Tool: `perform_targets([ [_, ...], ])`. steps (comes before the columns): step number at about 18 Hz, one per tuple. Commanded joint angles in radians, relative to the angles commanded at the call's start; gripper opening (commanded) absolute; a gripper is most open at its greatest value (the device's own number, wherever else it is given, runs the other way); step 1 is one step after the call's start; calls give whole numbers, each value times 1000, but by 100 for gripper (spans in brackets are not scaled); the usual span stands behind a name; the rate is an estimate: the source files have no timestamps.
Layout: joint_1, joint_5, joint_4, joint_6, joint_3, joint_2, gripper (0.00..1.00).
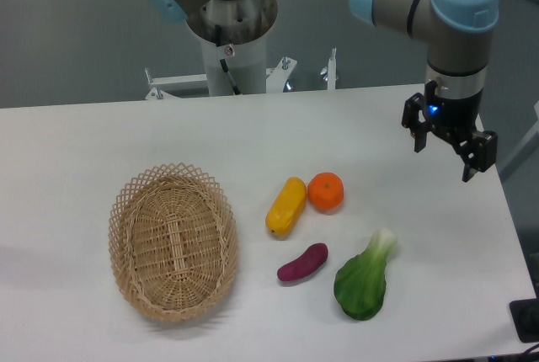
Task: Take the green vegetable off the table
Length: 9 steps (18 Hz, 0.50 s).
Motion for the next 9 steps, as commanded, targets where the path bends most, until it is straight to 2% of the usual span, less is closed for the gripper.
perform_targets([
  [6,-2,3,9,-46,-18,0,100],
  [9,-2,0,66,-116,-54,8,100],
])
